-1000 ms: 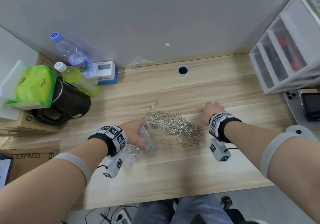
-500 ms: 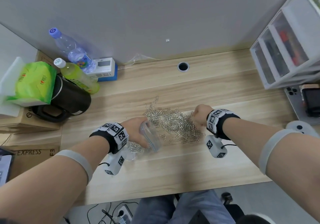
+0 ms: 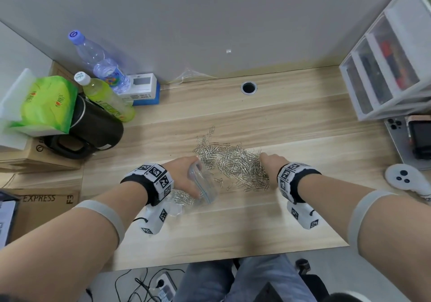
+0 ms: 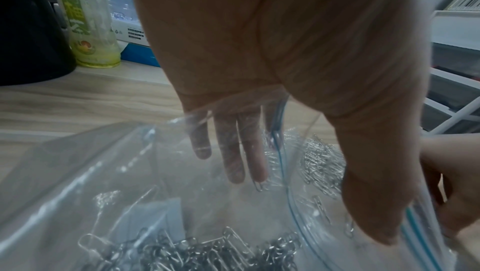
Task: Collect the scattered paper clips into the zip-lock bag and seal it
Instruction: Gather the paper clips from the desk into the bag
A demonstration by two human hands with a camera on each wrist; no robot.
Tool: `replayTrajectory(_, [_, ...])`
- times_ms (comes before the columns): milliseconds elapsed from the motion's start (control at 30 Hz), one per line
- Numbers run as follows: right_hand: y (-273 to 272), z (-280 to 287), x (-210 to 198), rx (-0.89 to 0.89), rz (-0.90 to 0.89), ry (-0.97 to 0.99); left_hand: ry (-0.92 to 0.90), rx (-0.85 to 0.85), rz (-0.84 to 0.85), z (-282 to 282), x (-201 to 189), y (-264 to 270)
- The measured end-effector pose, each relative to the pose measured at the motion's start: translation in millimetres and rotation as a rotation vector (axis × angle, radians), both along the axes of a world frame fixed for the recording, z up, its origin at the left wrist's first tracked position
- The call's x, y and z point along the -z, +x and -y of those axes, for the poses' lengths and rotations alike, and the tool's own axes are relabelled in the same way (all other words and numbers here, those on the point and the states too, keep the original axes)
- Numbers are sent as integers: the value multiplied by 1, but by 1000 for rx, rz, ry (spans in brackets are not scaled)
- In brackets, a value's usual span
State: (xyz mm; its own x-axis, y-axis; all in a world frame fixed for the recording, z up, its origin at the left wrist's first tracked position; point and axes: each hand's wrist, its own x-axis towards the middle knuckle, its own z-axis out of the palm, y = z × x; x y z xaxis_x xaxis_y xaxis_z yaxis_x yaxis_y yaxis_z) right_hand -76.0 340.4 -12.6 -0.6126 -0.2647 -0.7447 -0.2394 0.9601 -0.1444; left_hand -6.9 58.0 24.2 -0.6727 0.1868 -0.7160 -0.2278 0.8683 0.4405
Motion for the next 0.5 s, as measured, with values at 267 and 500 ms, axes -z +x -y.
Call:
replayTrajectory(267, [0, 21, 12, 125, -33, -217, -27, -2, -1, 2, 4, 6])
replayTrajectory(500, [1, 22, 15, -83, -142, -119, -24, -19, -3, 5, 3, 10])
